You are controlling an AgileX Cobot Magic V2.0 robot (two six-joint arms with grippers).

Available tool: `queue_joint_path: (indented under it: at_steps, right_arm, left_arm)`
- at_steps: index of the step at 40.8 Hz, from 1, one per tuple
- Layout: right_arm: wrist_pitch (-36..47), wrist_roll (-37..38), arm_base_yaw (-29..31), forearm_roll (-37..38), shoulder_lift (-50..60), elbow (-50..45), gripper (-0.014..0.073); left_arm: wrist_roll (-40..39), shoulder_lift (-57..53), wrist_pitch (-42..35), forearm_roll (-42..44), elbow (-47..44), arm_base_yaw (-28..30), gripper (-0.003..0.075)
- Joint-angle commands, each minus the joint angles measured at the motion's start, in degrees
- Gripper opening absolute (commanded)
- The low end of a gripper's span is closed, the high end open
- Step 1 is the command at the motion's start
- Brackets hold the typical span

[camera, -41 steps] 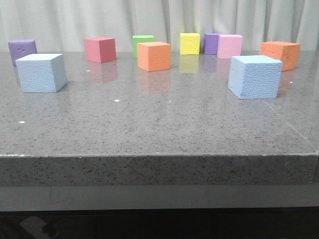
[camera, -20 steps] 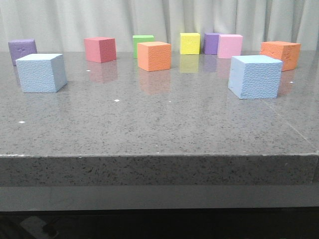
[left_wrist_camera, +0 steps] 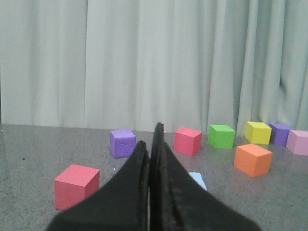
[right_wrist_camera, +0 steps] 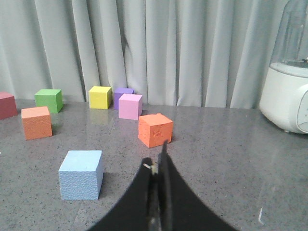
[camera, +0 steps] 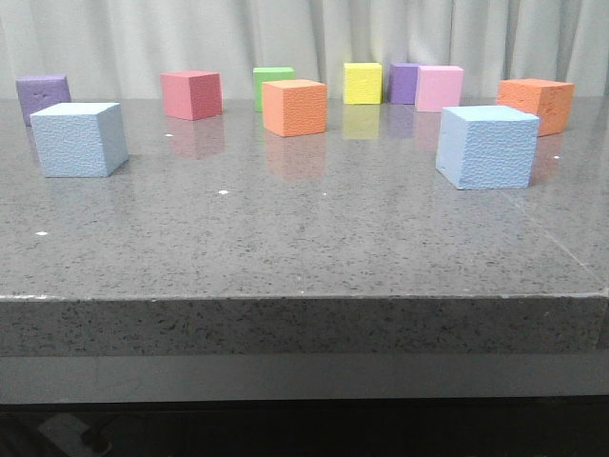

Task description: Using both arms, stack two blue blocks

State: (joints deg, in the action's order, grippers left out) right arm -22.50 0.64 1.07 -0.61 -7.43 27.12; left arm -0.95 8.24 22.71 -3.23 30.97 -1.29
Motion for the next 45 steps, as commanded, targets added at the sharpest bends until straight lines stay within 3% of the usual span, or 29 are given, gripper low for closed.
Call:
queue_joint_path:
  at_steps: [1, 4, 18, 41, 45]
  right_arm:
    - [-0.73, -0.19, 0.45, 0.61, -5.93, 6.46, -0.0122]
    - [-2.62, -0.19, 0.45, 0.61, -10.09, 9.12, -0.0122]
    - [-2.84, -0.19, 0.45, 0.61, -19.47, 9.82, -0.0122]
    - [-2.84, -0.19, 0.45, 0.61, -19.97, 9.82, -0.0122]
    - [-2.85, -0.19, 0.45, 0.61, -19.97, 9.82, -0.0055]
  left_arm:
    - [-0.10, 5.79, 3.51, -0.14, 7.21, 0.09, -0.0020]
    - [-0.10, 9.27, 6.57, -0.14, 9.97, 0.09, -0.0020]
    - [-0.10, 15.81, 6.49, -0.14, 9.54, 0.09, -0.0020]
    - [-0.10, 16.62, 4.90, -0.14, 9.54, 0.09, -0.0020]
    - [-0.10, 16.62, 4.50, -0.14, 9.54, 0.09, -0.0015]
